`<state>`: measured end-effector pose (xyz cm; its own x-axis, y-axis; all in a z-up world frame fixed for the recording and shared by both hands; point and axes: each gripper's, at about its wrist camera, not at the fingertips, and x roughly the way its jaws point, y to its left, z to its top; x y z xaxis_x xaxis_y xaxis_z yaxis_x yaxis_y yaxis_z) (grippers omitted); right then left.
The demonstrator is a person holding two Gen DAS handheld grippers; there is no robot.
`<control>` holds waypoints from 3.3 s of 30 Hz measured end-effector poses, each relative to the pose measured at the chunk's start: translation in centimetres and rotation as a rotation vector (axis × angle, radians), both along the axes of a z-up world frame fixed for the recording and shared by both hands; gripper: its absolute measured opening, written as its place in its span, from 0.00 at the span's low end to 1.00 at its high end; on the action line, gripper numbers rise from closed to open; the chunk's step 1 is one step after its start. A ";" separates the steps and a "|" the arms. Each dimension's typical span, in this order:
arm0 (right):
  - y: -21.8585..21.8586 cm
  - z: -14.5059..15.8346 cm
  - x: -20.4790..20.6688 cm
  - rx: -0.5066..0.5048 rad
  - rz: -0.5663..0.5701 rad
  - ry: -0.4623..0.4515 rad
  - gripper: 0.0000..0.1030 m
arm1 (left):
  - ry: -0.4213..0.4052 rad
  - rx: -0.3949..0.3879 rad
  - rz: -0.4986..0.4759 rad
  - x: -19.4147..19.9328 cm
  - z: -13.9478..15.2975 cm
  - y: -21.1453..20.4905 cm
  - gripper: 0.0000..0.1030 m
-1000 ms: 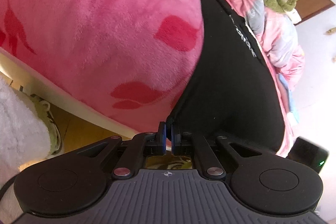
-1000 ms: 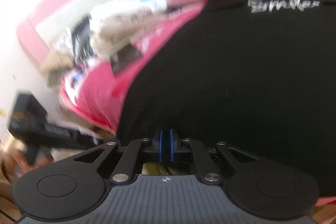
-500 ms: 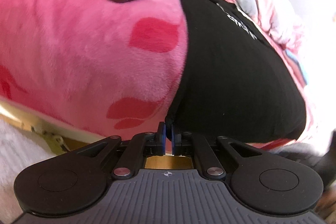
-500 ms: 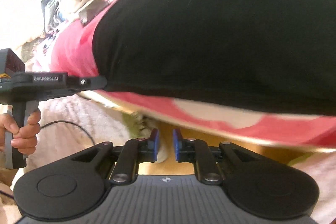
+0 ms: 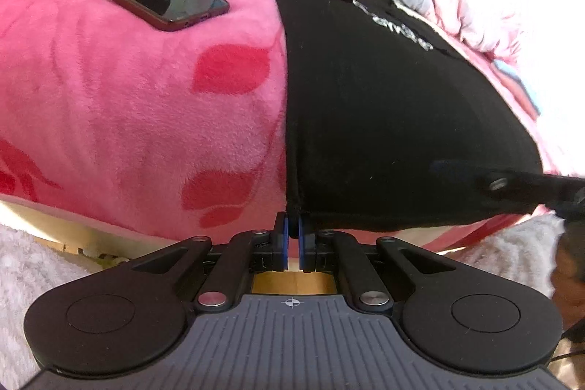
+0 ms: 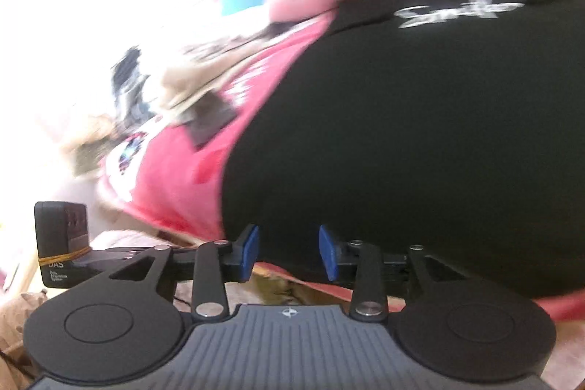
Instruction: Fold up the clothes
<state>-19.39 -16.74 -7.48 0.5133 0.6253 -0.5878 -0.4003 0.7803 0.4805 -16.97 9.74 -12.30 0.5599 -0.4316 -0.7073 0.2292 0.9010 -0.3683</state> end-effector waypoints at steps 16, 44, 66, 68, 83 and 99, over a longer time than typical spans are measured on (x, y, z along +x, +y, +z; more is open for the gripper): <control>5.7 -0.3 -2.0 -0.370 0.055 -0.300 0.39 | 0.170 0.132 0.068 2.2 0.0 -1.6 0.22; 4.7 -2.3 -3.6 -0.282 0.032 -0.151 0.38 | 0.152 0.309 0.114 2.2 -0.3 -1.6 0.34; 1.3 5.5 -4.7 -0.295 -0.255 -0.510 0.42 | 0.129 0.363 0.124 2.0 -0.4 -1.8 0.39; 1.0 5.9 -5.1 -0.298 -0.302 -0.562 0.58 | 0.110 0.343 0.127 1.9 -0.2 -1.7 0.39; 1.1 5.2 -6.8 -0.262 -0.405 -0.728 1.00 | -0.182 0.128 0.185 -0.9 2.5 0.4 1.00; -0.4 0.7 -5.3 -0.199 -0.309 -0.438 1.00 | -0.134 0.075 0.035 -0.3 0.9 -1.6 0.55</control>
